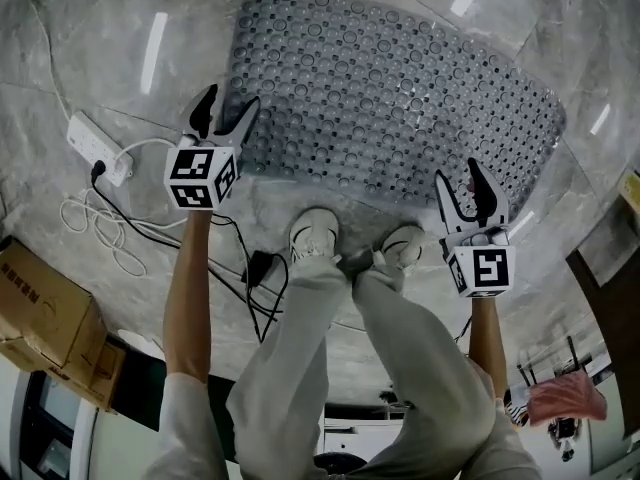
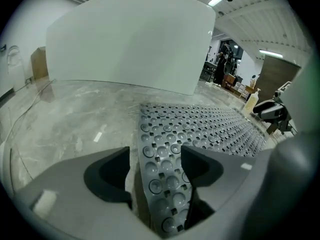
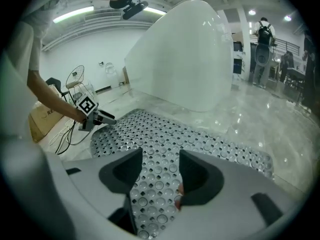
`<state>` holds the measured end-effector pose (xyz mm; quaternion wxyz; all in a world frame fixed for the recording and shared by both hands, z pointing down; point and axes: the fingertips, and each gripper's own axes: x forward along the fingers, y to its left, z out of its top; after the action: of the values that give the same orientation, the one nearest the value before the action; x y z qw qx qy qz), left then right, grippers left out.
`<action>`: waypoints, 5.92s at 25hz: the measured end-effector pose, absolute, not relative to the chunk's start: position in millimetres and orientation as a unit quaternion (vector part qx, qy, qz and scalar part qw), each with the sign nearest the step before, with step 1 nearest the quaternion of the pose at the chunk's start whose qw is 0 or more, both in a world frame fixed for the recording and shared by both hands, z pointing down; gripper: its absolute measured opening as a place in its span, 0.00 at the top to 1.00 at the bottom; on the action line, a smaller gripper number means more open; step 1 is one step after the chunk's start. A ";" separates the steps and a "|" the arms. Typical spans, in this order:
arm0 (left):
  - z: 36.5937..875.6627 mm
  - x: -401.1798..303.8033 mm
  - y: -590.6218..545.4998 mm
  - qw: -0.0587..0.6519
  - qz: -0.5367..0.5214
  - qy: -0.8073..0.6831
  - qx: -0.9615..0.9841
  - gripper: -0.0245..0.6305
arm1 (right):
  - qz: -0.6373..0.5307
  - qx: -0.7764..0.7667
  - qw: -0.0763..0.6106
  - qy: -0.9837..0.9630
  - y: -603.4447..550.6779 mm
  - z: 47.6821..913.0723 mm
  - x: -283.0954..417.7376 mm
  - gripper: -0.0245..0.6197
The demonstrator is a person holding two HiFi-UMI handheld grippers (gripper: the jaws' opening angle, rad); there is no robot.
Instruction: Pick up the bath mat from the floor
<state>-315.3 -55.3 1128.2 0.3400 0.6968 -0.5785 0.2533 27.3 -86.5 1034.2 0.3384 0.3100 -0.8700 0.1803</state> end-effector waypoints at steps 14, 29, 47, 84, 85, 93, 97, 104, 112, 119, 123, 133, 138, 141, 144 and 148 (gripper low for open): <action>1147.2 -307.3 -50.2 0.392 0.242 -0.564 0.685 0.55 | 0.181 0.315 0.334 -0.870 -92.5 1039.9 27.2 0.63; 1146.1 -324.4 -49.3 0.340 0.303 -0.610 0.649 0.92 | 0.188 0.342 0.329 -0.860 -92.2 1033.1 43.7 0.63; 1101.4 -304.7 -52.2 0.328 0.307 -0.616 0.647 0.93 | 0.214 0.430 0.315 -0.818 -87.6 1015.9 111.5 0.63; 1082.4 -259.0 -60.0 0.291 0.317 -0.615 0.660 0.93 | 0.315 0.531 0.362 -0.698 -113.4 1128.3 309.0 0.63; 1082.2 -258.4 -60.4 0.290 0.317 -0.615 0.661 0.93 | 0.321 0.532 0.361 -0.695 -112.5 1130.6 310.1 0.65; 1084.4 -260.4 -60.7 0.286 0.308 -0.620 0.663 0.93 | 0.340 0.524 0.364 -0.691 -105.1 1146.3 306.3 0.75; 1084.3 -262.1 -59.6 0.285 0.302 -0.624 0.661 0.93 | 0.330 0.523 0.371 -0.692 -104.2 1145.8 303.7 0.82; 1083.8 -265.4 -60.0 0.296 0.297 -0.626 0.658 0.93 | 0.337 0.522 0.386 -0.682 -105.5 1139.7 300.2 0.91; 1065.6 -268.2 -61.6 0.316 0.299 -0.619 0.654 0.93 | 0.339 0.522 0.383 -0.682 -104.7 1099.7 284.6 0.91; 1027.4 -253.1 -69.1 0.326 0.293 -0.604 0.665 0.93 | 0.336 0.511 0.374 -0.697 -105.9 1046.6 258.0 0.91; 1002.7 -242.9 -74.6 0.334 0.286 -0.598 0.670 0.93 | 0.334 0.501 0.374 -0.705 -106.7 1015.2 239.6 0.91; 937.8 -207.9 -84.9 0.348 0.279 -0.569 0.691 0.93 | 0.337 0.479 0.370 -0.721 -106.3 938.5 197.1 0.92; 900.1 -186.4 -90.8 0.346 0.271 -0.558 0.704 0.93 | 0.338 0.473 0.362 -0.729 -108.4 898.2 180.0 0.92; 878.1 -177.6 -88.9 0.347 0.266 -0.554 0.708 0.93 | 0.338 0.471 0.359 -0.731 -104.3 872.5 171.3 0.92; 854.1 -169.9 -86.4 0.350 0.260 -0.555 0.709 0.93 | 0.338 0.466 0.358 -0.735 -98.3 846.0 164.2 0.92; 817.3 -163.3 -74.9 0.358 0.250 -0.557 0.706 0.93 | 0.340 0.466 0.355 -0.736 -86.9 807.2 156.5 0.92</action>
<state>-163.3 -74.9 817.3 0.3579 0.7062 -0.5573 0.2500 156.5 -86.9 807.2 0.3549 0.4658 -0.7361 0.3396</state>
